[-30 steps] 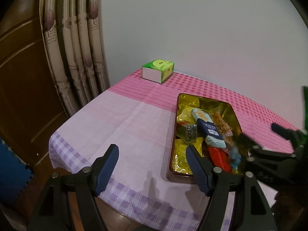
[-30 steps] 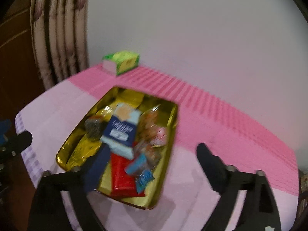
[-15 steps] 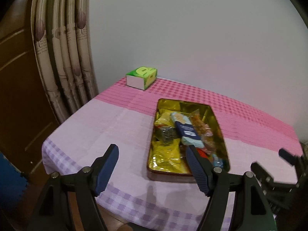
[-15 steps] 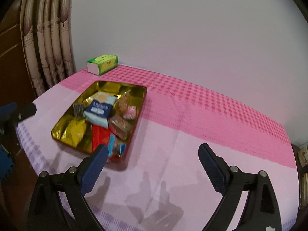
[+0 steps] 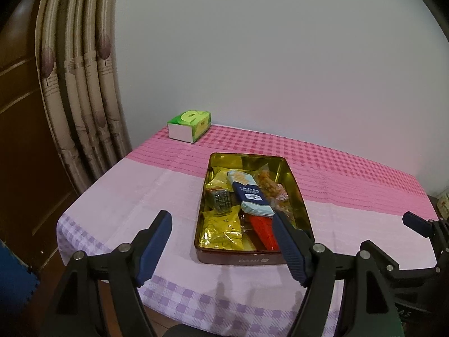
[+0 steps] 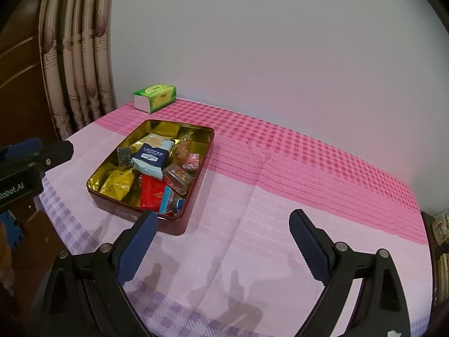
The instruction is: Organize snacks
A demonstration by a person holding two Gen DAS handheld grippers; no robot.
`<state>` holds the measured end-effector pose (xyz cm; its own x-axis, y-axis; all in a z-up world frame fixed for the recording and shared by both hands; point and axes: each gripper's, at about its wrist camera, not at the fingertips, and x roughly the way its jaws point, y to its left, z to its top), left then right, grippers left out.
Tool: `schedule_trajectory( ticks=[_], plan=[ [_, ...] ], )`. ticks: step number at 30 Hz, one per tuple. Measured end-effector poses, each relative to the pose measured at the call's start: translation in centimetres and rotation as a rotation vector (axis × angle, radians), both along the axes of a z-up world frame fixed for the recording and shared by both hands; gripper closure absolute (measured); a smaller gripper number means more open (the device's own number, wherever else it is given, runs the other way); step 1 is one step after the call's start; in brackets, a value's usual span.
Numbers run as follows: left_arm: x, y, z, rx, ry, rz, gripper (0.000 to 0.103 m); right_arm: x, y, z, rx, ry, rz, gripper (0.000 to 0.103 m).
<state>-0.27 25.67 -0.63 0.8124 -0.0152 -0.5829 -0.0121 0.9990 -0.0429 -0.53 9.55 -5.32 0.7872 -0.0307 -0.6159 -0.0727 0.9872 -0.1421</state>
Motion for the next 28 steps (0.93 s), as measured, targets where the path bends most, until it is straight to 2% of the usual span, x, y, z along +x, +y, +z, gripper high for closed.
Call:
schedule_trajectory(
  ticks=[3, 4, 6, 9, 12, 15, 19, 28],
  plan=[
    [0.0, -0.1, 0.0, 0.004, -0.004, 0.002, 0.026, -0.3, 0.0, 0.1, -0.002, -0.002, 0.004, 0.010],
    [0.0, -0.1, 0.1, 0.006, -0.007, 0.005, 0.020, -0.3, 0.1, 0.0, -0.003, 0.000, 0.007, 0.010],
    [0.0, -0.1, 0.1, 0.006, -0.010, 0.017, 0.019, -0.4, 0.1, 0.1, -0.003, -0.001, 0.011, 0.010],
    [0.2, 0.3, 0.1, -0.039, 0.000, 0.023, 0.017, -0.6, 0.2, 0.3, 0.000, -0.003, 0.018, 0.010],
    [0.2, 0.4, 0.4, -0.013, -0.005, 0.098, 0.011, -0.7, 0.4, 0.4, -0.007, -0.006, 0.026, 0.010],
    [-0.3, 0.6, 0.8, -0.012, -0.029, 0.114, 0.000, -0.8, 0.4, 0.4, -0.006, -0.005, 0.027, 0.010],
    [-0.3, 1.0, 0.5, -0.057, -0.004, 0.110, 0.000, -0.9, 0.3, 0.3, -0.003, 0.000, 0.027, 0.010],
    [-0.5, 0.9, 0.6, -0.060, 0.005, 0.109, 0.000, -1.2, 0.3, 0.5, -0.003, -0.005, 0.028, 0.010]
  ],
)
